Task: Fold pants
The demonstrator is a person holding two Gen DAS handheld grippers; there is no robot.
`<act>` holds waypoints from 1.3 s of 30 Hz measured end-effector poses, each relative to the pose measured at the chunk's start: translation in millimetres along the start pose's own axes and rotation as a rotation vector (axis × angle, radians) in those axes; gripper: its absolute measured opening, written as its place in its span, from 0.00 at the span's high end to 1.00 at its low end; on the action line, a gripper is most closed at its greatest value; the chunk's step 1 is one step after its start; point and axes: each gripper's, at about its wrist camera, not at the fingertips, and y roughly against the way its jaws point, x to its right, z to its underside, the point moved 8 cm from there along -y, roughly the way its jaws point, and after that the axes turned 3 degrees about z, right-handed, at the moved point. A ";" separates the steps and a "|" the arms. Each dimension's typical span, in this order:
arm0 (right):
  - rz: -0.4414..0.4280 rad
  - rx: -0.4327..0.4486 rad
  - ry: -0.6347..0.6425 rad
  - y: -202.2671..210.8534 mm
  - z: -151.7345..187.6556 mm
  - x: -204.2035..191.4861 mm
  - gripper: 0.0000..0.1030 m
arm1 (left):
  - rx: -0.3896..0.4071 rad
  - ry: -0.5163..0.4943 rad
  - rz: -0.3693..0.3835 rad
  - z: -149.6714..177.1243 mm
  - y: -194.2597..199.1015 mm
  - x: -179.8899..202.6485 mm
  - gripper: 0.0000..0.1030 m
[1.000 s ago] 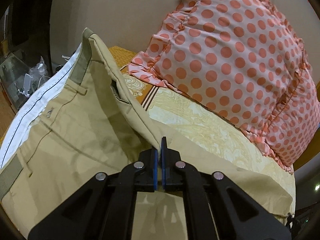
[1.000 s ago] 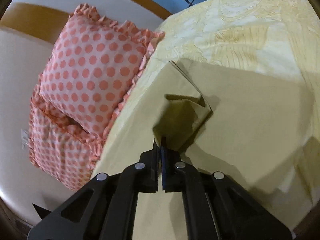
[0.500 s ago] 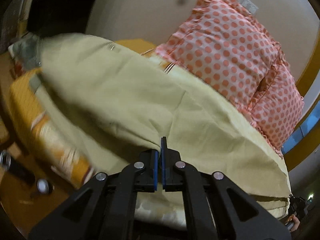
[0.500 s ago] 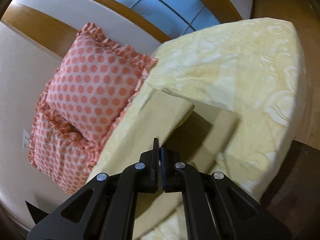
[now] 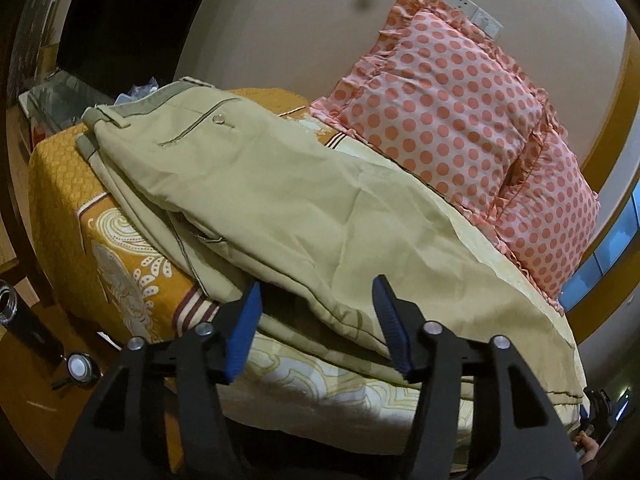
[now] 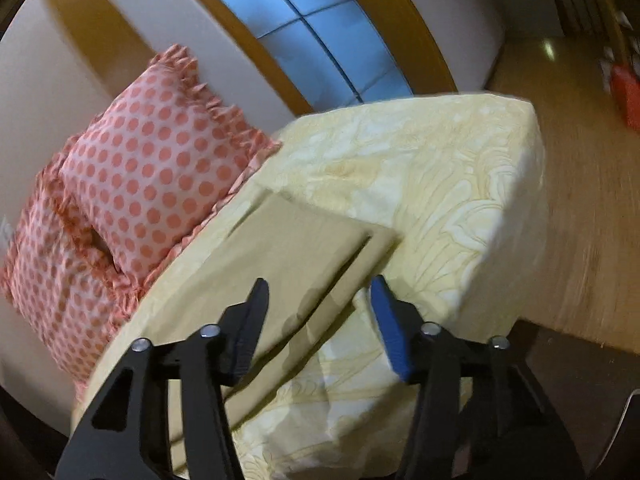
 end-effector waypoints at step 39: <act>-0.923 -0.448 0.794 91.3 225.1 -324.2 0.16 | 0.073 0.254 -0.088 -66.9 -7.6 -91.0 0.02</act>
